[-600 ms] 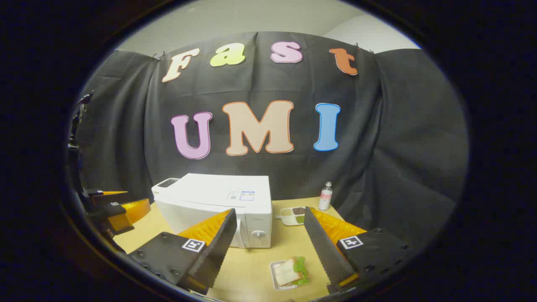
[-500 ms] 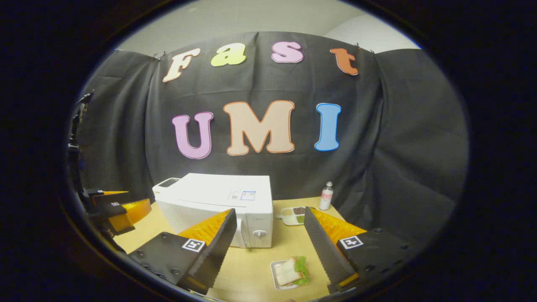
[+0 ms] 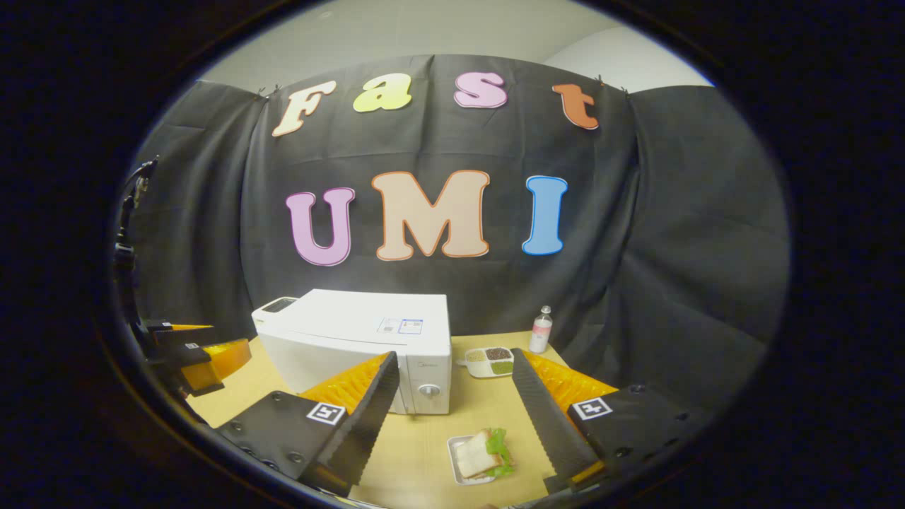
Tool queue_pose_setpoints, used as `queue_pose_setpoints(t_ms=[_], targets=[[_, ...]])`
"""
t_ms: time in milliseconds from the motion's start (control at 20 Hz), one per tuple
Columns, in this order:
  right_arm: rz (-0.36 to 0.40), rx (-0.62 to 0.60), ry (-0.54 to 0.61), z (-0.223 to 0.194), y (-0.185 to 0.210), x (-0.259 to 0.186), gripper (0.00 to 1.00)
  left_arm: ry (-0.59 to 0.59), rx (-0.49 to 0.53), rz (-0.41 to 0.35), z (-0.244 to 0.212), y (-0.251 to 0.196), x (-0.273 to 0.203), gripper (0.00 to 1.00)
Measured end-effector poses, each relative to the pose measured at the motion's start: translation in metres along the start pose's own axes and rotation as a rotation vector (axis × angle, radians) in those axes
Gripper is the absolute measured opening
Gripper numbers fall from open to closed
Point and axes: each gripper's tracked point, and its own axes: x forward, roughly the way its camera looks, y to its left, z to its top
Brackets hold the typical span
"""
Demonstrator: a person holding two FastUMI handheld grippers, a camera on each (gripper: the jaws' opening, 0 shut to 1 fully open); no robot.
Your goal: Open the microwave oven with the left hand, put the food in, and close the microwave oven.
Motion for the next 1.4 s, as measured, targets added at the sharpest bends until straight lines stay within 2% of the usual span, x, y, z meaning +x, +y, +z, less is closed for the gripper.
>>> queue_pose_setpoints(t_ms=[300, 350, 400, 850, 900, 950, 1000, 1050, 1200, 1250, 1300, 1400], targets=[[-0.020, -0.001, 0.009, -0.005, -0.010, -0.007, 0.93, 0.025, -0.014, -0.015, -0.009, -0.007, -0.004, 0.95], [-0.019, 0.002, 0.014, -0.007, -0.010, -0.008, 0.93, 0.026, -0.010, -0.011, -0.010, -0.006, -0.003, 0.95], [-0.020, 0.002, 0.018, -0.009, -0.010, -0.009, 1.00, 0.025, -0.006, -0.005, -0.012, -0.005, -0.004, 0.95], [-0.026, 0.031, 0.042, -0.026, -0.017, -0.008, 1.00, 0.075, -0.008, 0.047, -0.045, 0.003, 0.007, 0.95], [-0.031, 0.042, 0.052, -0.030, -0.020, -0.008, 1.00, 0.087, -0.007, 0.044, -0.052, -0.001, 0.010, 0.92], [-0.034, 0.053, 0.063, -0.034, -0.022, -0.009, 1.00, 0.105, -0.005, 0.033, -0.061, -0.008, 0.017, 0.95], [-0.039, 0.062, 0.072, -0.036, -0.025, -0.009, 0.94, 0.116, -0.005, 0.022, -0.068, -0.013, 0.021, 0.92], [-0.046, 0.069, 0.076, -0.037, -0.029, -0.010, 1.00, 0.135, -0.006, 0.003, -0.076, -0.021, 0.026, 0.96], [-0.074, 0.086, 0.081, -0.039, -0.043, -0.012, 1.00, 0.192, -0.029, -0.044, -0.100, -0.043, 0.045, 0.96], [-0.087, 0.097, 0.078, -0.037, -0.049, -0.012, 0.93, 0.214, -0.040, -0.060, -0.106, -0.051, 0.052, 0.96], [-0.105, 0.106, 0.073, -0.037, -0.055, -0.014, 1.00, 0.231, -0.050, -0.073, -0.113, -0.058, 0.060, 0.96], [-0.146, 0.121, 0.062, -0.035, -0.070, -0.018, 1.00, 0.267, -0.064, -0.094, -0.125, -0.073, 0.078, 0.96]])
